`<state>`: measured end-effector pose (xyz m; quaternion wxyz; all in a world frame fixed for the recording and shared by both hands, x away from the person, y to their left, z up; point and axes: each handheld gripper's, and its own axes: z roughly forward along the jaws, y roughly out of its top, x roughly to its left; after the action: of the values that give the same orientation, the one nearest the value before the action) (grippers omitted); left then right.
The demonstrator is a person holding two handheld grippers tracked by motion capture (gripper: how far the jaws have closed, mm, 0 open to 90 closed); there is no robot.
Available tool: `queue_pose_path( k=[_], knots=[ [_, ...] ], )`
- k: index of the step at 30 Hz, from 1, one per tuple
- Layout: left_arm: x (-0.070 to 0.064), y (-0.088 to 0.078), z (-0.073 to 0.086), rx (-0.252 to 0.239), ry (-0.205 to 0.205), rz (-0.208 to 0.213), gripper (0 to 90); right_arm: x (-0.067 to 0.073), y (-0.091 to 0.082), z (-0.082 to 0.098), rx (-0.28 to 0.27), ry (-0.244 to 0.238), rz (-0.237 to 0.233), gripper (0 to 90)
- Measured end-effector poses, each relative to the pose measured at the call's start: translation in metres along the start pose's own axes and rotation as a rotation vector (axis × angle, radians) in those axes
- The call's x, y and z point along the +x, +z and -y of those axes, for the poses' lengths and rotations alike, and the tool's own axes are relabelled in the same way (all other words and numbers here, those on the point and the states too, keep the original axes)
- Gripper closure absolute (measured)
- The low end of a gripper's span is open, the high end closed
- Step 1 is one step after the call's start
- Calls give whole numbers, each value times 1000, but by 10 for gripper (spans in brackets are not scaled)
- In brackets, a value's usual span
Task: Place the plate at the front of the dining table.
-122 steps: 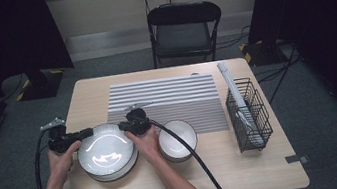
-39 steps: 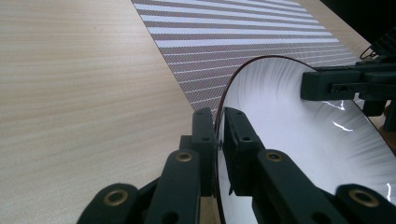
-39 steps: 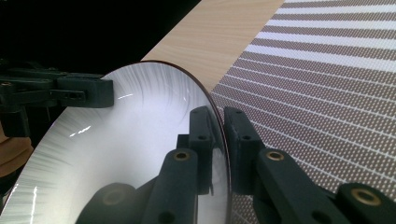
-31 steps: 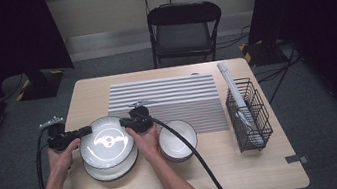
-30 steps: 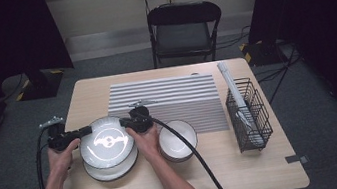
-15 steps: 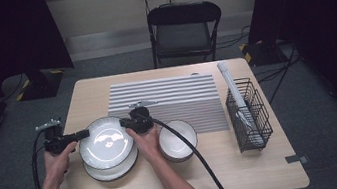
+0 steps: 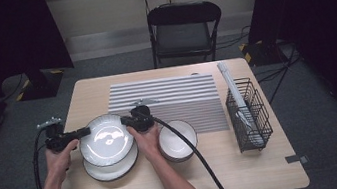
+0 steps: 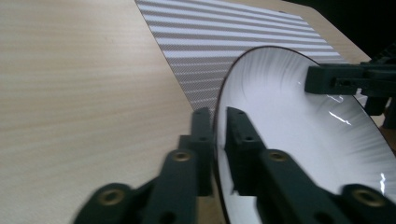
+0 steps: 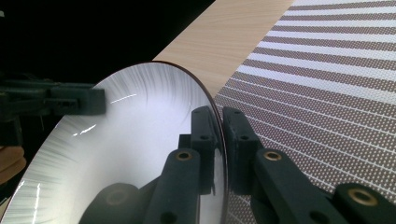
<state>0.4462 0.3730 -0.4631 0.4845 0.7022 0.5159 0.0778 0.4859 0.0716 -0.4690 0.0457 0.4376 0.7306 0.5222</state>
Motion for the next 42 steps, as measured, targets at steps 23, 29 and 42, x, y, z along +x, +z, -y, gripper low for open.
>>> queue_pose_path(
  k=[23, 29, 42],
  knots=[
    [-2, -2, 0, -38, 21, -41, 851, -7, 3, 1, 43, 120, -45, 809],
    [-2, -2, 0, -41, 14, -37, 851, -7, 5, 3, 76, 156, -60, 768],
    [4, -5, 2, -48, -21, -14, 811, -9, 3, 2, 28, 181, -74, 844]
  ],
)
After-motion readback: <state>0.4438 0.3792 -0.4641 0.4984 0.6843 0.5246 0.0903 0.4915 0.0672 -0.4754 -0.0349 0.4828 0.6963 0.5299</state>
